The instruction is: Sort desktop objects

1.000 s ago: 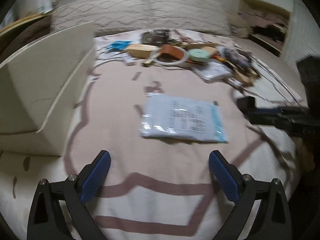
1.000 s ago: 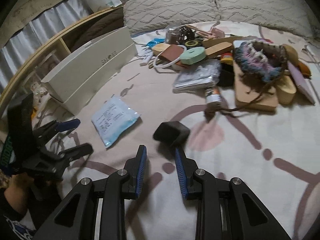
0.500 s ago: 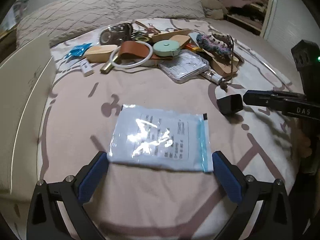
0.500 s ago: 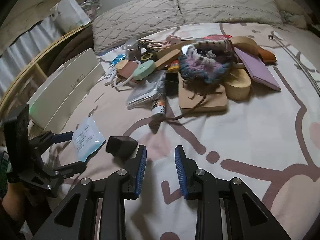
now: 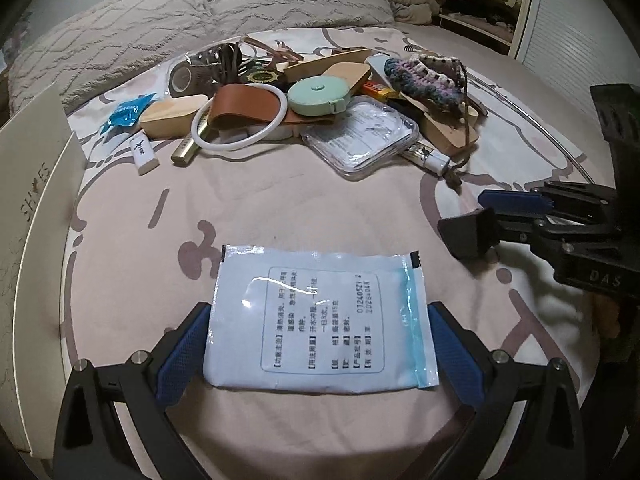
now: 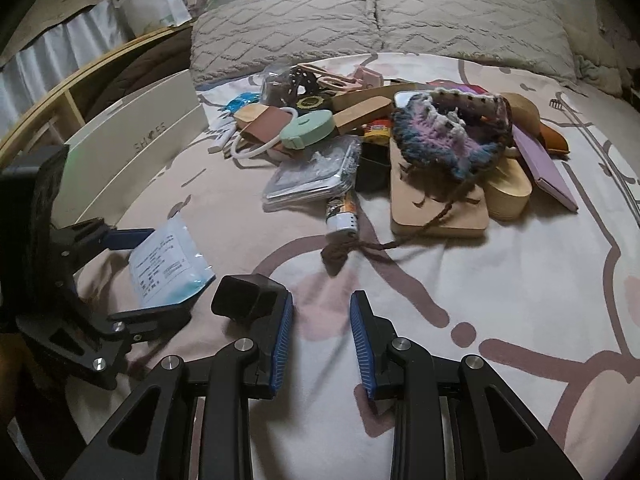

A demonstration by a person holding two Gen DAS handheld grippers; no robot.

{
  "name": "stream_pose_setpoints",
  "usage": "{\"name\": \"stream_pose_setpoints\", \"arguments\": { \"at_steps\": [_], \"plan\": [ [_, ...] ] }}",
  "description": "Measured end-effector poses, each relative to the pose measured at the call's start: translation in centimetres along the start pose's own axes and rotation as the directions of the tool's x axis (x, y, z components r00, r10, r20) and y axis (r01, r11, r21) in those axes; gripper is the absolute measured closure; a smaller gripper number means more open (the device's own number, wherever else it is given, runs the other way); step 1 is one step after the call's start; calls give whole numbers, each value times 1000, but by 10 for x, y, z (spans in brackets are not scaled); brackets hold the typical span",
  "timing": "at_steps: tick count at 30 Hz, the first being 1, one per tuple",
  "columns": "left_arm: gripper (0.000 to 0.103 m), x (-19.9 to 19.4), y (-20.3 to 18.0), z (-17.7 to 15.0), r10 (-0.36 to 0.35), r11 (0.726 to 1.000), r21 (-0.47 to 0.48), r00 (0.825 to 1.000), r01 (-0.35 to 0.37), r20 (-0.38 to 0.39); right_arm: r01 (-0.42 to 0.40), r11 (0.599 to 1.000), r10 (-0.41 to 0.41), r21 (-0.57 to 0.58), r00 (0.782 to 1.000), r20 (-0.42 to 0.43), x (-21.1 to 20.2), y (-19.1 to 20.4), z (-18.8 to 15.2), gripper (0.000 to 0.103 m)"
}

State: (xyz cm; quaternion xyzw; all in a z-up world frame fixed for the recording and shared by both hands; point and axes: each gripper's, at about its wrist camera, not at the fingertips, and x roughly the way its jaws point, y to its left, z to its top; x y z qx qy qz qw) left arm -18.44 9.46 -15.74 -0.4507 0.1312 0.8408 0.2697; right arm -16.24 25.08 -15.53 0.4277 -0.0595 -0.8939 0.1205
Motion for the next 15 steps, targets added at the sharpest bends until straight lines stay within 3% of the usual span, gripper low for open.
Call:
{"name": "stream_pose_setpoints", "arguments": {
  "at_steps": [3, 9, 15],
  "plan": [
    [0, -2, -2, -4, 8, 1000, -10, 1000, -8, 6, -33, 999, 33, -34, 999, -6, -2, 5, -3, 56],
    [0, -7, -3, -11, 13, 998, -65, 1000, -12, 19, -6, 991, 4, -137, 1000, -13, -7, 19, -10, 55],
    [1, -8, -1, -10, 65, 994, -88, 997, -62, 38, -29, 987, 27, -155, 999, -19, -13, 12, -13, 55]
  ]
}}
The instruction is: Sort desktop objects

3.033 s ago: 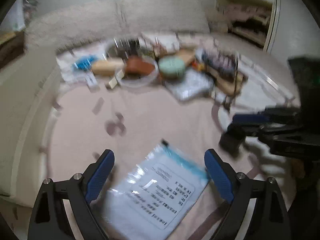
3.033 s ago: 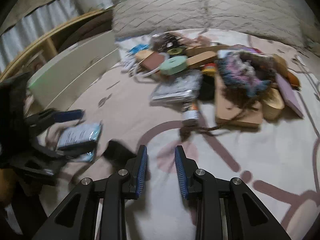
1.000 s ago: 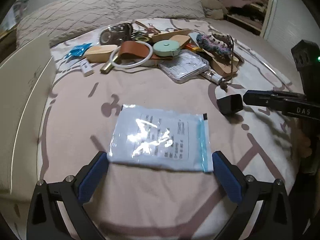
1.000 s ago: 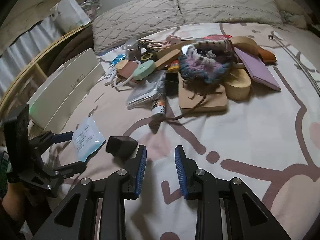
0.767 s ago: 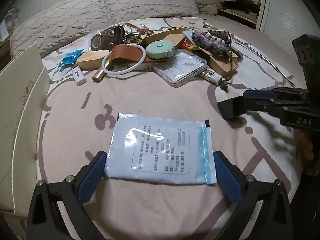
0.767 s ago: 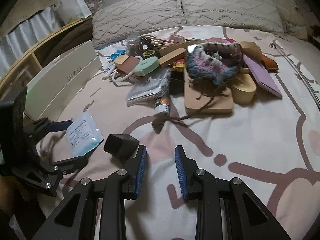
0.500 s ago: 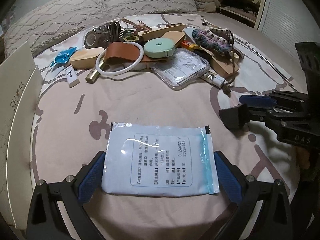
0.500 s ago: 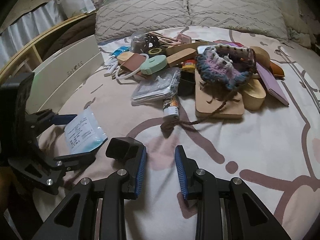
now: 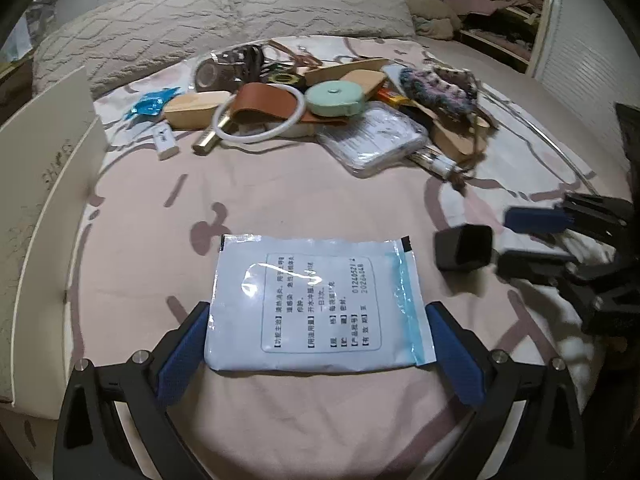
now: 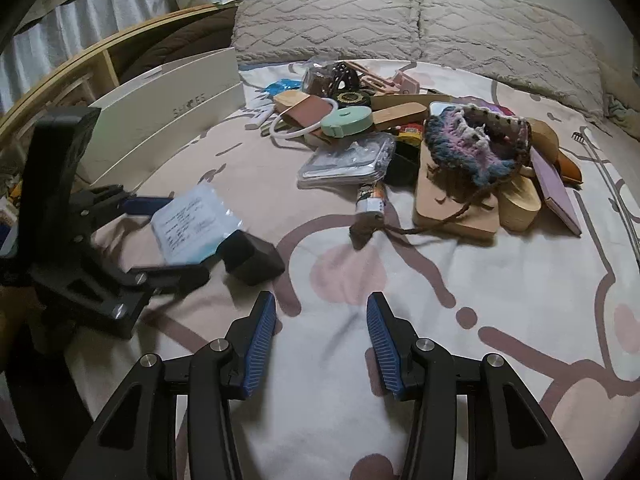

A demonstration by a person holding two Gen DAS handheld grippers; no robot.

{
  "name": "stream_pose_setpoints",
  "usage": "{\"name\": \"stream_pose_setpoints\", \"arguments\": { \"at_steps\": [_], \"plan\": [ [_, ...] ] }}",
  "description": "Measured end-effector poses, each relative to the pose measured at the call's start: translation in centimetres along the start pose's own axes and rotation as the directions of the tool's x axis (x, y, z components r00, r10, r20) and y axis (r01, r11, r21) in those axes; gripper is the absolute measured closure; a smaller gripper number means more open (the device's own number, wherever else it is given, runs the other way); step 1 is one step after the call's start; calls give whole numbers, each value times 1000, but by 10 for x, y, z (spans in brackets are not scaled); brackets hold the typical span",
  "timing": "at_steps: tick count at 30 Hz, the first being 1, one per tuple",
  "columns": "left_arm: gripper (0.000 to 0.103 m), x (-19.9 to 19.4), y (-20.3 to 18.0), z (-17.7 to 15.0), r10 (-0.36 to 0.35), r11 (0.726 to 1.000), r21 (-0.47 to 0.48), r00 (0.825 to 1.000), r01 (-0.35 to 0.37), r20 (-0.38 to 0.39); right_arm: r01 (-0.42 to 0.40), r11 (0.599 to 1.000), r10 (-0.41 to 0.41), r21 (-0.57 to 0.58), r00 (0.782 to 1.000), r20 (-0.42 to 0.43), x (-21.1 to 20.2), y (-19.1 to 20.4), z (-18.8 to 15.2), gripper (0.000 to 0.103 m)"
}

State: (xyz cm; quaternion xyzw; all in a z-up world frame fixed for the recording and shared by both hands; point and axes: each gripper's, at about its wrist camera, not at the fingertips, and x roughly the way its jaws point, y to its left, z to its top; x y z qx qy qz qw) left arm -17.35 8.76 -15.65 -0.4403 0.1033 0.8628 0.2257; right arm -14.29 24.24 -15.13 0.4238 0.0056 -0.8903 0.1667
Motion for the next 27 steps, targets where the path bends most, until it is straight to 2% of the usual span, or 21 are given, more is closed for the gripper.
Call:
{"name": "stream_pose_setpoints", "arguments": {
  "at_steps": [4, 8, 13, 18, 23, 27],
  "plan": [
    [2, 0, 12, 3, 66, 996, -64, 998, -65, 12, -26, 999, 27, -37, 999, 20, 1, 12, 0, 55],
    [2, -1, 23, 1, 77, 991, -110, 997, -75, 13, -15, 998, 17, -55, 1000, 23, 7, 22, 3, 55],
    [0, 0, 25, -1, 64, 993, -102, 998, -62, 9, -7, 997, 7, -78, 1000, 3, 17, 27, 4, 53],
    [0, 1, 28, 1, 21, 997, -79, 999, -23, -26, -36, 995, 35, -93, 999, -5, 22, 27, 8, 52],
    [0, 4, 27, 2, 8, 1000, -27, 999, -9, -51, -58, 991, 58, -118, 998, -11, 27, 29, 12, 52],
    [0, 8, 30, 2, -19, 999, -36, 998, 17, -55, -61, 989, 61, -138, 998, -7, 27, 33, 13, 52]
  ]
}}
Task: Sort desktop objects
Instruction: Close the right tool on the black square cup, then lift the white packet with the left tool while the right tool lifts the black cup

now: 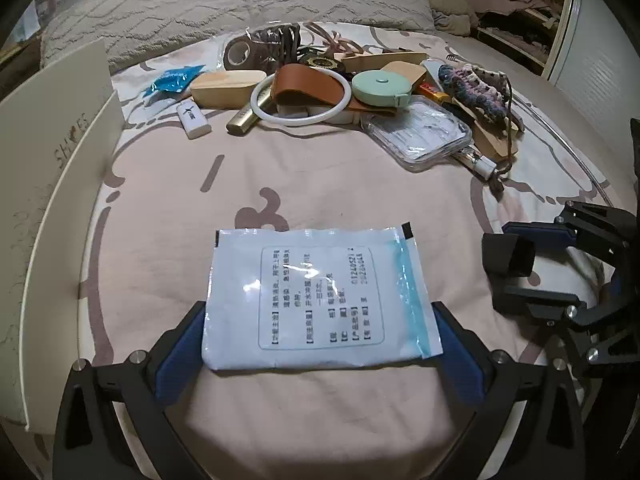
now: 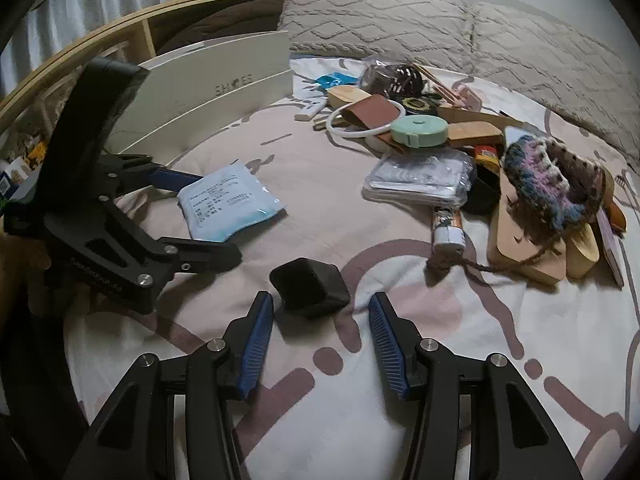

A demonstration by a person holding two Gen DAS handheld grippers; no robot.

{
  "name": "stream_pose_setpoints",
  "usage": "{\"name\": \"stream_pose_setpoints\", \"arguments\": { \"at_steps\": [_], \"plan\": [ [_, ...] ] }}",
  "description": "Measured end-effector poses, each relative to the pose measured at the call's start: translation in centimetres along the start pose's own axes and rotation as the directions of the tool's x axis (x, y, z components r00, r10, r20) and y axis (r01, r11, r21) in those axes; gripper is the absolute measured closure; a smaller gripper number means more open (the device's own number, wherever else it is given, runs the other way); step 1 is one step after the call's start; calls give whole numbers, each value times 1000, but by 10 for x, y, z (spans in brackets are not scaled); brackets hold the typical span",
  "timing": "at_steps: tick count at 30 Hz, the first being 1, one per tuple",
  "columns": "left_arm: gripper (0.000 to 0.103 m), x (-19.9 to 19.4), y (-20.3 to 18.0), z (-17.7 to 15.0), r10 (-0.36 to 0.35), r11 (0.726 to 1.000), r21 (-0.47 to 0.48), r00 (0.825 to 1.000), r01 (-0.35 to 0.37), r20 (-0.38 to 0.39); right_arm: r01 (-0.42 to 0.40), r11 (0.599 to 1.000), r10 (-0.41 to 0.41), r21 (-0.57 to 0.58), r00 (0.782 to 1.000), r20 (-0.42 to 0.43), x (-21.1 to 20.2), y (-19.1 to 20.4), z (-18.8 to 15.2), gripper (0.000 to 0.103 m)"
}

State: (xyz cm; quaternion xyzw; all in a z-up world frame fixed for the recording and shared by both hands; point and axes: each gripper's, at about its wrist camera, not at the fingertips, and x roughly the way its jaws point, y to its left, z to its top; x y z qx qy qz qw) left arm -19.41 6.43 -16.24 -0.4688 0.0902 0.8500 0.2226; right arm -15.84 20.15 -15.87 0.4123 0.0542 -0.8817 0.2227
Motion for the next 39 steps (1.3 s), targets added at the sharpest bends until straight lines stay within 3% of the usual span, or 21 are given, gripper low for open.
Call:
{"name": "stream_pose_setpoints", "arguments": {
  "at_steps": [5, 14, 18, 24, 28, 34, 39],
  "plan": [
    [0, 2, 1, 0, -8, 1000, -3, 1000, 8, 6, 13, 1000, -13, -15, 1000, 8, 0, 5, 3, 55],
    [0, 2, 4, 2, -17, 999, -39, 999, 18, 39, 111, 992, -105, -65, 991, 80, -8, 19, 2, 76],
    [0, 1, 2, 1, -3, 999, -43, 999, 5, 53, 172, 983, -163, -67, 980, 117, -15, 23, -1, 77],
    [4, -2, 3, -1, 15, 998, -64, 997, -10, 70, 239, 970, -242, 36, 954, 179, -36, 11, -1, 77],
    [8, -4, 3, -1, 27, 997, -75, 997, -22, 76, 276, 960, -281, 50, 946, 164, -37, 6, 0, 77],
    [8, -4, 2, -1, 40, 997, -73, 996, -34, 75, 217, 975, -219, 51, 975, 42, -11, 3, -3, 77],
    [5, -2, 1, -2, 58, 996, -70, 996, -53, 75, 212, 976, -213, 60, 977, 27, -8, 2, -5, 77]
  ]
}}
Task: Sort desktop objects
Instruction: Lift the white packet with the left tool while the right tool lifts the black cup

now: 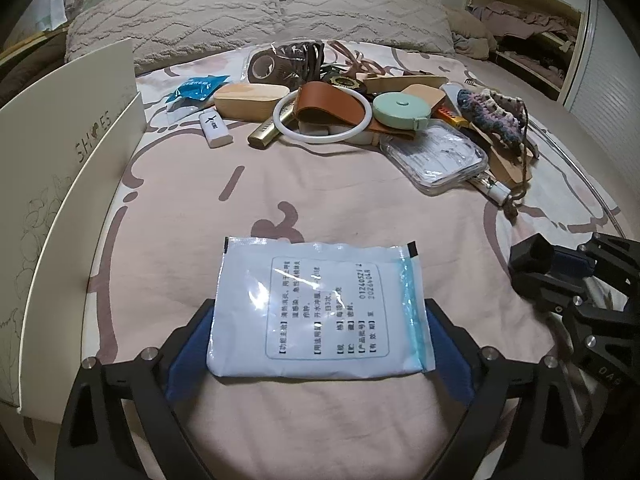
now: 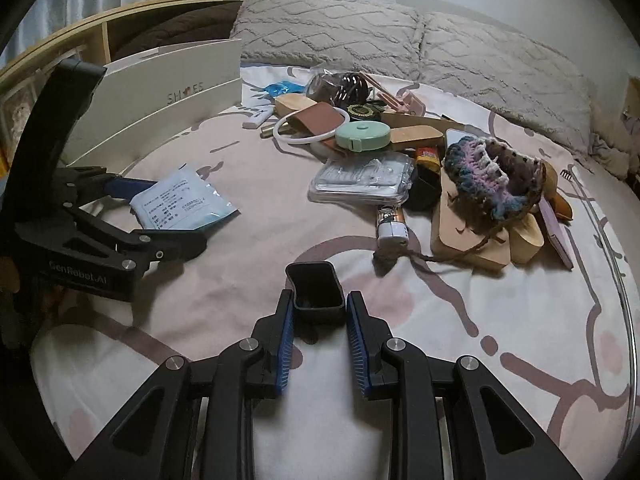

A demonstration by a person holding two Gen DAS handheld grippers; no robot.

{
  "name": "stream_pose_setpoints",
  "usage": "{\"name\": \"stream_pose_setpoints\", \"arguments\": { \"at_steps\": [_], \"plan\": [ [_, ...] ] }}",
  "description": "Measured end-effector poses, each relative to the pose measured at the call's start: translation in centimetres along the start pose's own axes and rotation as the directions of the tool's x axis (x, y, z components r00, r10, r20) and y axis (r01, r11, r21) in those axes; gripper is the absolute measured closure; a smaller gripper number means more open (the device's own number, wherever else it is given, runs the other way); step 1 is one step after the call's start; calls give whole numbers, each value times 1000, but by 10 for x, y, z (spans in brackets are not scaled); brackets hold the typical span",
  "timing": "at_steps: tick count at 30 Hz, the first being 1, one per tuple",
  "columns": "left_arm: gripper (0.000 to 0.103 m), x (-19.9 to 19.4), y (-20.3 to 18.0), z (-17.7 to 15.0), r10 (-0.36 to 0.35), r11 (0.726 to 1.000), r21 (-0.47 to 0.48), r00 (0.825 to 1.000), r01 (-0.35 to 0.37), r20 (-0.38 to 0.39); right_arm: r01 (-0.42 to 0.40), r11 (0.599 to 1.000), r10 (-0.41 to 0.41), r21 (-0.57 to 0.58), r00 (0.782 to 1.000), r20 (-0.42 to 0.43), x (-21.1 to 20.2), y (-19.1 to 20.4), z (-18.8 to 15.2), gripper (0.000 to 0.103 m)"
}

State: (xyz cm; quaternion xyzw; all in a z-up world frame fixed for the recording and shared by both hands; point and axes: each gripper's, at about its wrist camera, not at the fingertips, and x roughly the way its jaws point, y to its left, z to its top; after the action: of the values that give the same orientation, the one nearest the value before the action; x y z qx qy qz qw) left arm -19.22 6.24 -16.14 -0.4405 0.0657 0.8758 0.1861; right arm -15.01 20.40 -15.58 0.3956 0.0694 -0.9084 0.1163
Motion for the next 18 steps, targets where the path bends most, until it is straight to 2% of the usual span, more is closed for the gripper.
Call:
{"name": "stream_pose_setpoints", "arguments": {
  "at_steps": [6, 14, 17, 18],
  "plan": [
    [0, 3, -2, 2, 20, 1000, -1, 1000, -20, -9, 12, 1000, -12, -11, 1000, -5, 1, 3, 2, 77],
    [0, 9, -2, 7, 20, 1000, -16, 999, -20, -28, 8, 1000, -8, -12, 1000, -7, 2, 3, 2, 77],
    [5, 6, -3, 6, 30, 999, -18, 999, -31, -10, 16, 1000, -16, -19, 1000, -1, 1, 4, 2, 77],
    [10, 5, -3, 6, 32, 999, -19, 999, -33, -3, 17, 1000, -17, -20, 1000, 1, 1, 4, 2, 77]
  ]
}}
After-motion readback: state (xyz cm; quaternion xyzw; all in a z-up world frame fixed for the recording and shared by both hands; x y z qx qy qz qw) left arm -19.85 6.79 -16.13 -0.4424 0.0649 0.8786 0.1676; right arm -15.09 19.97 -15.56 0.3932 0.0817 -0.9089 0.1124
